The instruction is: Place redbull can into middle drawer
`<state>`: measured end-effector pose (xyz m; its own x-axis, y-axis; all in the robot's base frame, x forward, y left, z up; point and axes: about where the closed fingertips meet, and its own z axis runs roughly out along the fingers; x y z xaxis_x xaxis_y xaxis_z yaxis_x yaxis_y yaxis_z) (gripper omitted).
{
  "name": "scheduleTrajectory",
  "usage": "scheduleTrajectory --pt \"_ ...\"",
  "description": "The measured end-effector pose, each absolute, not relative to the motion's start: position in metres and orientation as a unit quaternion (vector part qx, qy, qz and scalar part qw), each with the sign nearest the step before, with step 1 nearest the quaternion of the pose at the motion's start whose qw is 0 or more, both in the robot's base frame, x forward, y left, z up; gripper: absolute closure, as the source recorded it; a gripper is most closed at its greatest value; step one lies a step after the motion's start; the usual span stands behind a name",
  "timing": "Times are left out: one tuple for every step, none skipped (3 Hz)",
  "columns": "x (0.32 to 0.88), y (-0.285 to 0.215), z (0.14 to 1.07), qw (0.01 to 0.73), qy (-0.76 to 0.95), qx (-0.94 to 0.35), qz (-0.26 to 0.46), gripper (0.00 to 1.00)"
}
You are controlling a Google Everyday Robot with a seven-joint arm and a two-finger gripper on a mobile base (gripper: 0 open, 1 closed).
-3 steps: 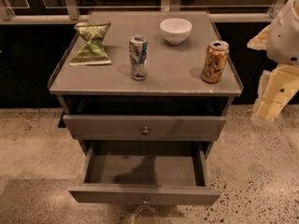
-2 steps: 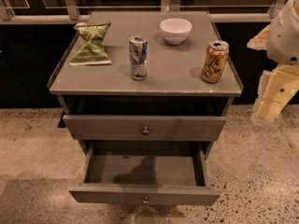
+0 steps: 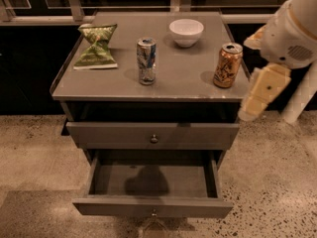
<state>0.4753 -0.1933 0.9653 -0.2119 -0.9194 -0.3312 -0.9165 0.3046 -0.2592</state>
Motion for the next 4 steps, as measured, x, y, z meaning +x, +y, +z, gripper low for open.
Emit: scheduleTrajectory --pt "0.523 -0.161 0.955 0.282 0.770 -0.572 0.036 0.00" --pt "0.565 -0.132 0.953 0.327 0.757 -0.564 0.050 0.00" --pt "0.636 -0.080 0.945 0.348 0.739 -0.574 0.059 0.00" --pt "0.637 -0.076 0.945 0.349 0.737 -0.576 0.061 0.00"
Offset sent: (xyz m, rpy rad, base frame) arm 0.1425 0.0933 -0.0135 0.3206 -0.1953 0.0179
